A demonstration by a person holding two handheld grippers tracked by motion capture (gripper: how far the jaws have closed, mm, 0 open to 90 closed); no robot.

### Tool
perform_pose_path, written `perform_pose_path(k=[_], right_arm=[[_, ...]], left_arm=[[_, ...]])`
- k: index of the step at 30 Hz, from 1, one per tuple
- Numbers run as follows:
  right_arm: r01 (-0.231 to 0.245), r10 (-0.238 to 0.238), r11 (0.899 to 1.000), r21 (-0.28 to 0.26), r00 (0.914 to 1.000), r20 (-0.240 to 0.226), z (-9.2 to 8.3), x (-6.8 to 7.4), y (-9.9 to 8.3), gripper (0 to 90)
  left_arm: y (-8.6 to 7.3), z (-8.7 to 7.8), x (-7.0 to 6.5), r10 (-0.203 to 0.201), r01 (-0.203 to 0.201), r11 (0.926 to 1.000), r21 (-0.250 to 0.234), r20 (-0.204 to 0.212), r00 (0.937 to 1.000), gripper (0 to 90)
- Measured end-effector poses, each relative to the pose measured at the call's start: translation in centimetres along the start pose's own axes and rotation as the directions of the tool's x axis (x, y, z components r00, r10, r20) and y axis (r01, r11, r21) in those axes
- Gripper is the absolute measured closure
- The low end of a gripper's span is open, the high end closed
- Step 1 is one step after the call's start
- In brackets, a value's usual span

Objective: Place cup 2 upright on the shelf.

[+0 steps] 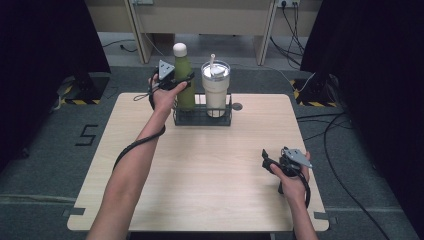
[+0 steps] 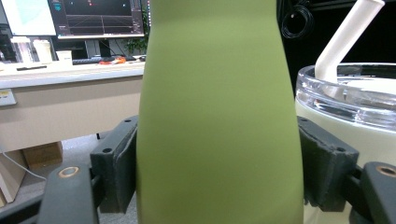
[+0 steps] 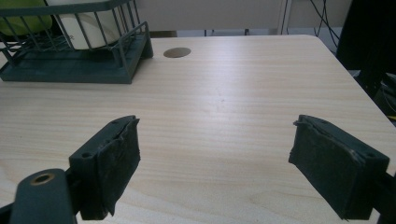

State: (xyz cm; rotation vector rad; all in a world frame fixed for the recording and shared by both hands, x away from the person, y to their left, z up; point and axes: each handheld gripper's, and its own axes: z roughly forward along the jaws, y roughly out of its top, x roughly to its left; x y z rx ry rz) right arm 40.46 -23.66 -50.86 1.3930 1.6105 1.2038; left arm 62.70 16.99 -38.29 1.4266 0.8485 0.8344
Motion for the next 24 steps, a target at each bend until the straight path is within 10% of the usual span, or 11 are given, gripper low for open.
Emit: perform_pose_path(k=[24], right_arm=[[0.008,-0.008,1.0,0.0,0.9999,-0.006,0.0,0.2,0.0,15.2]], left_arm=[[-1.0,0.3,-0.2,-0.002,0.001,0.9992,0.039,0.033,0.9994,24.0]])
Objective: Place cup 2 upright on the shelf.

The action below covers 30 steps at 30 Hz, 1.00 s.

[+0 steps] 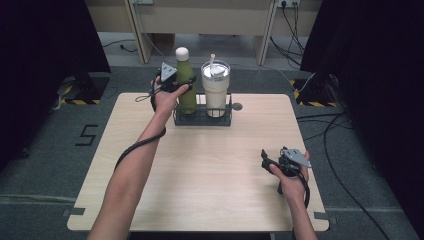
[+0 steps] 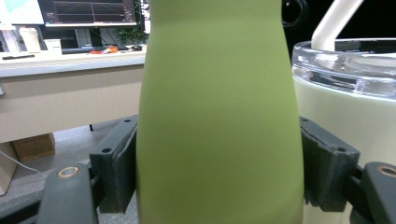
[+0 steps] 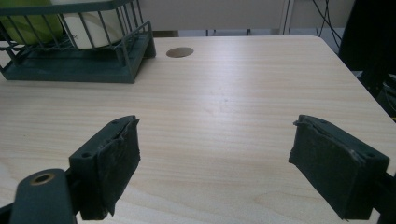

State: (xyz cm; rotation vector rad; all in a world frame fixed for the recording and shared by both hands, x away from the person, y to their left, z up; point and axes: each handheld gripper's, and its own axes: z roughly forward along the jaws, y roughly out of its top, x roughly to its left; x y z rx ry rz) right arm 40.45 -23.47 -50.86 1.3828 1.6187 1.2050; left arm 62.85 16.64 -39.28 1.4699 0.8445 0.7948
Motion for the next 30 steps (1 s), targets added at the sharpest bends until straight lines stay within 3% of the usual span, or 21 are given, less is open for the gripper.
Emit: perform_pose_path(k=[3,11,30], right_arm=[[-0.008,0.008,1.0,0.007,1.0,-0.001,0.0,0.1,-0.1,15.2],[0.0,0.0,1.0,0.002,1.0,-0.002,0.0,0.0,0.0,15.2],[0.015,-0.015,1.0,0.009,0.9998,-0.015,0.1,0.5,-0.1,14.9]], left_arm=[[-0.1,0.1,-0.1,-0.008,0.008,0.9999,0.01,0.022,0.9997,23.2],[-0.1,0.4,-0.4,-0.002,0.001,0.9997,0.026,0.031,0.9995,17.9],[0.4,-1.3,-0.7,0.092,-0.094,0.9943,0.051,0.034,0.9952,12.3]])
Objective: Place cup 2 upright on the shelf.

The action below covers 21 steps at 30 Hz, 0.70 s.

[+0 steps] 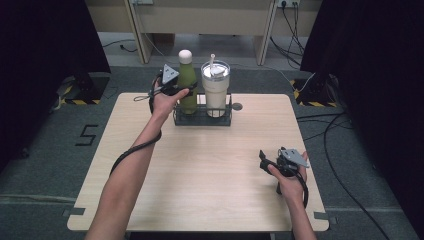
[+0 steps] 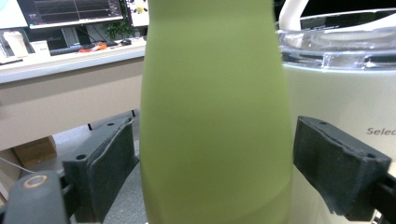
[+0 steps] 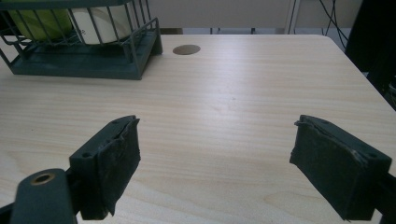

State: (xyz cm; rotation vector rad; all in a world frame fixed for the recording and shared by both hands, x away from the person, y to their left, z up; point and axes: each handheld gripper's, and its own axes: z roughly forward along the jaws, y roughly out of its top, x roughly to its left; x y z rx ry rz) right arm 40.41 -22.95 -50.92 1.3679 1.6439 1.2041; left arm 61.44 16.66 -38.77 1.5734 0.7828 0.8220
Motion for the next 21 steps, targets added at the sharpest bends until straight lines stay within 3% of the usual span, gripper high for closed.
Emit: perform_pose_path(k=[7,21], right_arm=[[0.036,-0.036,0.999,-0.001,0.9993,0.001,-0.1,0.2,0.1,11.5],[0.038,-0.039,0.999,-0.009,0.9993,-0.004,-0.2,0.5,0.2,10.2]], left_arm=[[0.3,-0.8,0.2,0.03,-0.03,0.9996,-0.002,-0.013,0.9995,11.7],[0.7,-2.8,0.2,0.041,-0.041,0.9989,-0.022,-0.008,0.9991,9.9]])
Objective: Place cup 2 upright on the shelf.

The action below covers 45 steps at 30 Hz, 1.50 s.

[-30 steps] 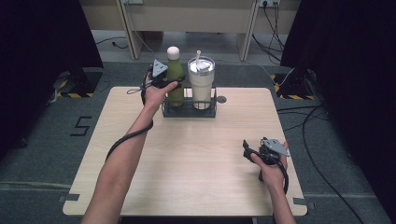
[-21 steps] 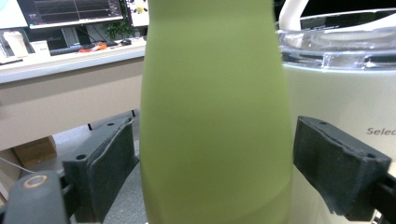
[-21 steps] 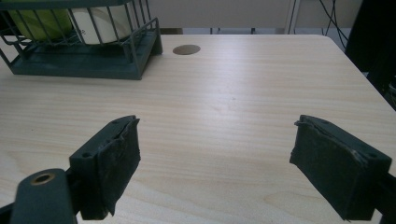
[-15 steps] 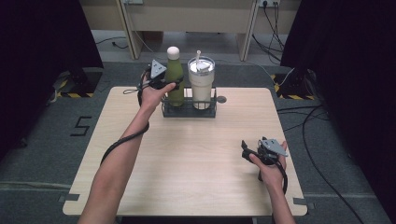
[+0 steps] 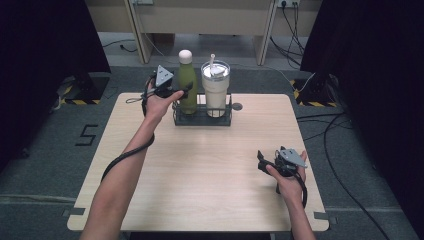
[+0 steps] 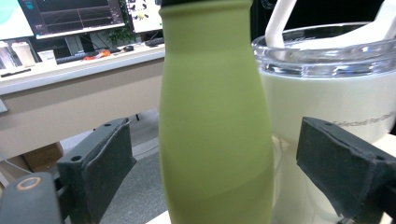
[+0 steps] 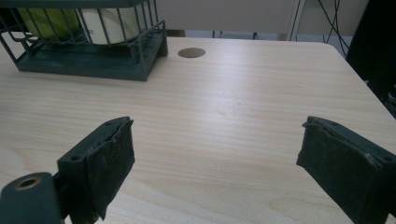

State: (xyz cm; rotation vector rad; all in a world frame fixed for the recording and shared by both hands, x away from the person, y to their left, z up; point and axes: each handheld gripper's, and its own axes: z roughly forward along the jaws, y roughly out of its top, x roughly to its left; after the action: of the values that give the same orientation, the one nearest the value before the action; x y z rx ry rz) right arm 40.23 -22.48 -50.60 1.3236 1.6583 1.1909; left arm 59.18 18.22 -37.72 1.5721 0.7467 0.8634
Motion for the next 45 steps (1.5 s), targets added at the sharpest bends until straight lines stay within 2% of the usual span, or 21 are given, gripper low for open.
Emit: perform_pose_path(k=[1,11,25,36,37,39,40,41,45], right_arm=[[0.0,0.0,1.0,0.0,1.0,0.001,0.0,0.0,0.0,10.2],[-0.007,0.007,1.0,-0.004,1.0,0.0,-0.1,0.2,0.1,10.2],[-0.006,0.006,1.0,-0.007,1.0,-0.001,-0.3,0.3,0.2,10.6],[-0.01,0.01,1.0,-0.005,1.0,-0.001,-0.3,0.3,0.2,11.0],[-0.01,0.01,1.0,-0.005,1.0,-0.001,-0.3,0.3,0.2,11.0],[-0.009,0.009,1.0,-0.006,1.0,-0.001,-0.3,0.3,0.2,11.0],[-0.009,0.009,1.0,-0.006,1.0,-0.001,-0.3,0.3,0.2,11.0],[-0.01,0.01,1.0,-0.005,1.0,0.001,-0.3,0.3,0.3,11.0],[-0.012,0.012,1.0,-0.005,0.9999,0.002,-0.4,0.3,0.3,11.2]], left_arm=[[0.0,-0.2,-0.1,-0.009,0.009,0.9999,0.004,0.006,0.9999,9.9],[0.0,-3.3,-0.2,-0.011,0.012,0.9999,-0.009,0.02,0.9997,8.4],[-1.5,-7.9,0.0,-0.005,0.005,1.0,-0.007,0.013,0.9999,8.1],[-2.8,-10.5,0.1,-0.004,0.004,1.0,0.001,0.005,1.0,8.0],[-2.9,-10.7,0.2,0.006,-0.006,1.0,-0.004,0.002,1.0,8.1],[-3.3,-11.2,0.0,-0.007,0.007,1.0,0.002,0.008,0.9999,8.1],[-3.5,-11.5,0.1,0.004,-0.004,1.0,0.0,-0.001,1.0,8.1],[-3.7,-11.7,0.0,-0.007,0.007,1.0,0.004,0.005,1.0,8.1],[-4.3,-12.8,-0.1,-0.01,0.01,0.9999,0.004,-0.003,0.9999,8.1]])
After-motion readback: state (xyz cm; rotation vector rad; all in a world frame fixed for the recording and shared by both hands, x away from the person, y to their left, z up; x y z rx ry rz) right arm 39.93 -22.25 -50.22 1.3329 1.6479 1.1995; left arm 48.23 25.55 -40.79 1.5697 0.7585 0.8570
